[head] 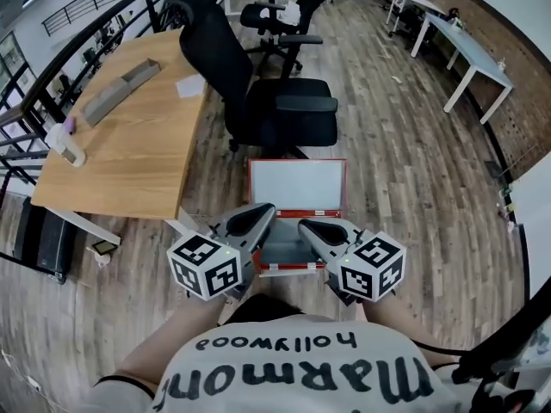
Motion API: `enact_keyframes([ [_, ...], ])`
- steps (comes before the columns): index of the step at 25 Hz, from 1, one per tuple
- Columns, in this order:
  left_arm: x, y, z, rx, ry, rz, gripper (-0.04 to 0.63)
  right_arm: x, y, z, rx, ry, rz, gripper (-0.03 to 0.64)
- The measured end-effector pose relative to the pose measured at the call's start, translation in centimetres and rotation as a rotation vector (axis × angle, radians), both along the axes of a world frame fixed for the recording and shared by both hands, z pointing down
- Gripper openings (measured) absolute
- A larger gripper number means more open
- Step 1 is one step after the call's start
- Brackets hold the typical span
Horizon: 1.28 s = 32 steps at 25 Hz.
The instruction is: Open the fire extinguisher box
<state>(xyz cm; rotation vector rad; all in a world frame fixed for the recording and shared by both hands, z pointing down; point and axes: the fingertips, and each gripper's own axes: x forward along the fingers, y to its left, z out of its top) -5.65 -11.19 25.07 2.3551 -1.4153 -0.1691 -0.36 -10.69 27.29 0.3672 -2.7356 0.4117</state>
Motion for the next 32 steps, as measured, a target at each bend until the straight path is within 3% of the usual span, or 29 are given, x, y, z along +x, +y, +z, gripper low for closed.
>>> enact_keyframes([
  [10,4.0,2.3,3.3,-0.075,-0.009,0.052,0.005,1.6,0.4,2.6,-0.094,0.018,0.028,0.009],
  [20,3.4,2.9,3.9,-0.095,0.000,0.037,0.005,2.0,0.2,3.3,-0.065,0.050,0.072,0.009],
  [32,2.2,2.6,4.5,-0.107,0.007,0.004,0.005,1.1,-0.3,3.8,-0.070,0.050,0.039,0.009],
])
